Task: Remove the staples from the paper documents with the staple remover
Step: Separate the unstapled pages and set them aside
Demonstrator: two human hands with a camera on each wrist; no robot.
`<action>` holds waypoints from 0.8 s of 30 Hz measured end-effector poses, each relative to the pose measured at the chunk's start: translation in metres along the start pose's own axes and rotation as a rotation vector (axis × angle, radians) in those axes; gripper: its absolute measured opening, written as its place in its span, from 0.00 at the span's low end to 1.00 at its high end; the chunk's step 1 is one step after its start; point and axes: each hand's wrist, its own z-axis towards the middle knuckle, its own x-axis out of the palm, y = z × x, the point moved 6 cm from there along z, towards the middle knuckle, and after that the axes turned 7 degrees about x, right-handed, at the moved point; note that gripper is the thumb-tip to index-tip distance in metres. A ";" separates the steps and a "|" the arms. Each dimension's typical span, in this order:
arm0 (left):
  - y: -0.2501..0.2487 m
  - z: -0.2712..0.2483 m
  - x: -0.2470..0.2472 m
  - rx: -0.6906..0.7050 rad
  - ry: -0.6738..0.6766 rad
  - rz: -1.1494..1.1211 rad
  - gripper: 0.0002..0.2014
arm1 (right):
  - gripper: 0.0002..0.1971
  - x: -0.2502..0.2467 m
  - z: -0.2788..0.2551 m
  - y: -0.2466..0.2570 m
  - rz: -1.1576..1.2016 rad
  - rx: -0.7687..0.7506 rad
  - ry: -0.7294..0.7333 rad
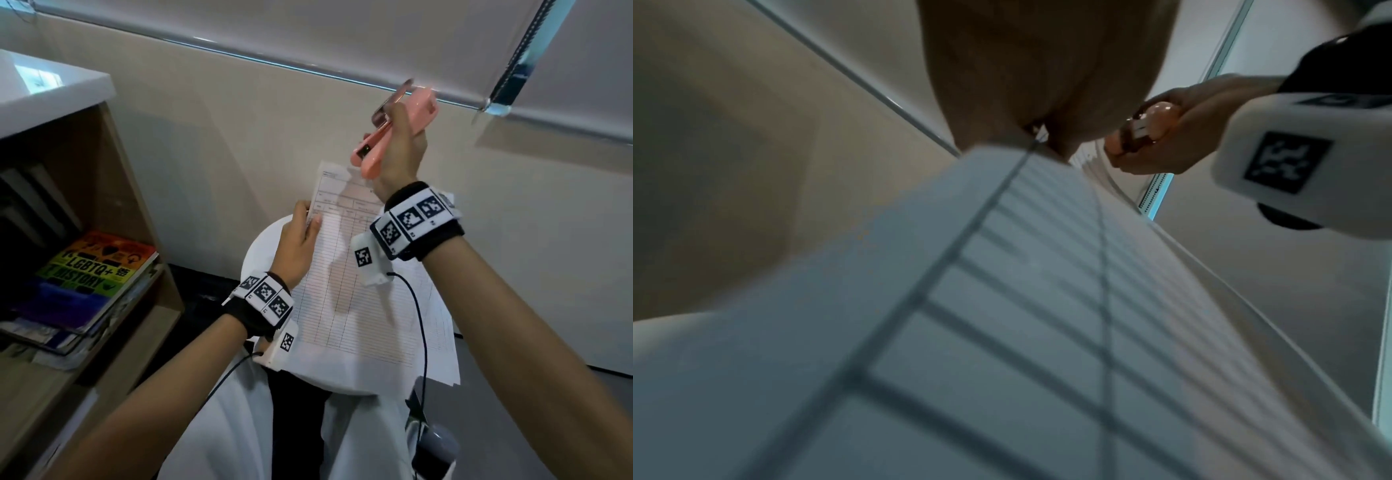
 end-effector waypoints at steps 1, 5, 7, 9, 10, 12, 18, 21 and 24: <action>0.001 -0.003 0.001 -0.005 0.012 0.003 0.10 | 0.18 0.001 0.000 -0.004 -0.009 0.006 -0.002; 0.002 -0.011 0.002 -0.020 0.026 0.019 0.10 | 0.07 0.003 0.004 -0.013 -0.072 -0.002 -0.058; 0.001 -0.012 0.003 -0.018 0.026 0.025 0.10 | 0.09 0.004 0.006 -0.015 -0.149 -0.045 -0.079; -0.001 -0.010 0.003 -0.018 0.015 0.025 0.10 | 0.07 0.005 0.007 -0.017 -0.244 -0.093 -0.076; -0.002 -0.009 0.002 -0.017 0.009 0.023 0.10 | 0.07 0.007 0.007 -0.019 -0.275 -0.116 -0.062; -0.003 -0.007 0.003 -0.012 0.021 0.027 0.10 | 0.09 0.010 0.006 -0.021 -0.331 -0.159 -0.048; 0.000 -0.003 0.004 -0.009 0.050 0.050 0.11 | 0.08 0.021 0.005 -0.023 -0.393 -0.237 -0.007; 0.000 -0.001 0.003 0.000 0.053 0.046 0.11 | 0.08 0.025 0.002 -0.022 -0.359 -0.266 0.009; 0.002 0.001 0.001 -0.009 0.026 0.012 0.12 | 0.08 0.025 0.001 -0.018 -0.345 -0.282 0.045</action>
